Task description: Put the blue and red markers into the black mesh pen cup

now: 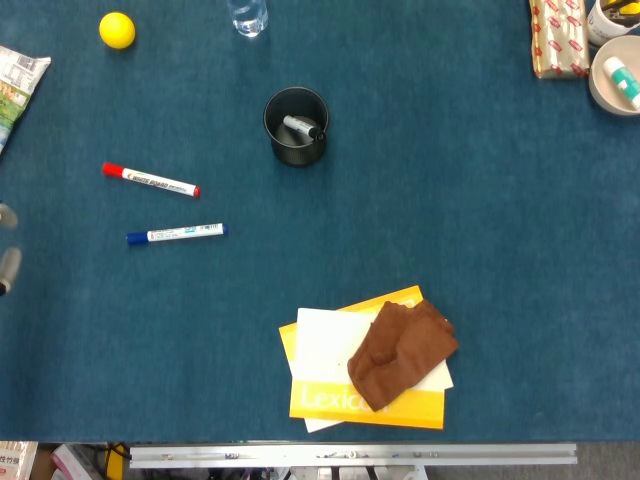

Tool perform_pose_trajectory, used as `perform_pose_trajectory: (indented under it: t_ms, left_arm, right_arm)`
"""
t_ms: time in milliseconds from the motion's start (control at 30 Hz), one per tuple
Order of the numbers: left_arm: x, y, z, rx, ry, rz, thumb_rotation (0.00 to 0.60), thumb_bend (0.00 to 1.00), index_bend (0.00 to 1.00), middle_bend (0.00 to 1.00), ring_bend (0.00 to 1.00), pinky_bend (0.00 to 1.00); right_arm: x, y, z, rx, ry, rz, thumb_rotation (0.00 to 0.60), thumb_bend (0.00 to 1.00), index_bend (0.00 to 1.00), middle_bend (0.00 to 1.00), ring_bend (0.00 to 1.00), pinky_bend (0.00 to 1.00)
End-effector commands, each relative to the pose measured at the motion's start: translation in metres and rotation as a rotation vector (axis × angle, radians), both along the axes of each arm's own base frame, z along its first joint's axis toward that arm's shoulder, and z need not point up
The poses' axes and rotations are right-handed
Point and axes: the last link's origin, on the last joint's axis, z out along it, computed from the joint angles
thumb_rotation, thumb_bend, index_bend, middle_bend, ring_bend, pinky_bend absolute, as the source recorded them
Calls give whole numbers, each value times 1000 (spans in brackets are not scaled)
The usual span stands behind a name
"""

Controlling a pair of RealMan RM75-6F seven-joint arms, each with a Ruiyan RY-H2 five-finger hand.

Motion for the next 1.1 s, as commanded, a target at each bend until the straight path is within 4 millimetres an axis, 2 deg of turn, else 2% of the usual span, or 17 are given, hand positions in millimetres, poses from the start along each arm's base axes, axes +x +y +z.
perform_pose_trajectory:
  t_ms: [33,333,567,800,1100]
  left_arm:
    - [0,0,0,-2,-2,-2,600,123,235,103,105,320]
    - [4,4,-7,-2,16,77,600,89,224,24,27,220]
    - [19,13,-20,-27,6,76,600,89,322,13,8,176]
    - [30,22,-40,-91,-29,86,600,89,372,0,0,156]
    - [31,28,-70,-174,-4,105,600,92,380,0,0,154]
  right_arm:
    - [0,0,1,0,1,-2,600,0,290,291,308,439]
    - [2,0,3,-10,11,-2,600,0,277,278,293,428]
    - [6,-4,6,-13,18,10,600,0,277,278,293,426]
    - [10,-8,8,-13,26,20,600,0,277,278,293,426]
    - [11,-10,13,-22,28,22,600,0,277,278,293,426]
